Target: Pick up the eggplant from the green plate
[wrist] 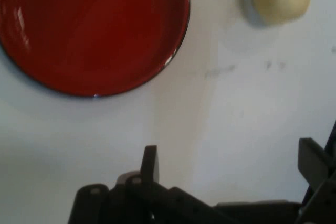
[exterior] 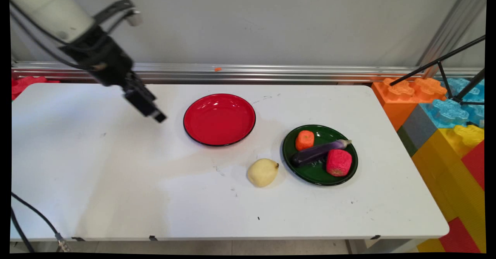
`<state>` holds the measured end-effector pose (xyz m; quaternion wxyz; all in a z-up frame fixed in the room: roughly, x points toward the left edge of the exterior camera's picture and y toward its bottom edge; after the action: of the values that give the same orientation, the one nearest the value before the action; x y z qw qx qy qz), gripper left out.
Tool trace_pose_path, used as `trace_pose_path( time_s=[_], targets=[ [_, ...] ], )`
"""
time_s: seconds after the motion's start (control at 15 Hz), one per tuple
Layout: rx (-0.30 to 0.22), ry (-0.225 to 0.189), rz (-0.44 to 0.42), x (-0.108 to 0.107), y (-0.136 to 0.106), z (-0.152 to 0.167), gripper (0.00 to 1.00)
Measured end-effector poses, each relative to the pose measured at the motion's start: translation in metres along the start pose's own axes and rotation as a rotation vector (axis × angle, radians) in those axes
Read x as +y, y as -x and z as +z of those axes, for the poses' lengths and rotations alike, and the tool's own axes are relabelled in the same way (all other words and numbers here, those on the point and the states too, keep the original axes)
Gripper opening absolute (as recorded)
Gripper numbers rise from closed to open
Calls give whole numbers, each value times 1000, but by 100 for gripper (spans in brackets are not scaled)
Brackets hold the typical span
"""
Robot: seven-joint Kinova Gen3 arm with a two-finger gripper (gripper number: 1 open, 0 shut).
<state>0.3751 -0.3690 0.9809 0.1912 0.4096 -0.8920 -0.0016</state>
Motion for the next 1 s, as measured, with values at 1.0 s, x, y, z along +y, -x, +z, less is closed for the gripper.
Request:
trace_pose_path(
  time_s=[1.0],
  targets=[
    [141,45,-67,89,-118,135,100]
  ],
)
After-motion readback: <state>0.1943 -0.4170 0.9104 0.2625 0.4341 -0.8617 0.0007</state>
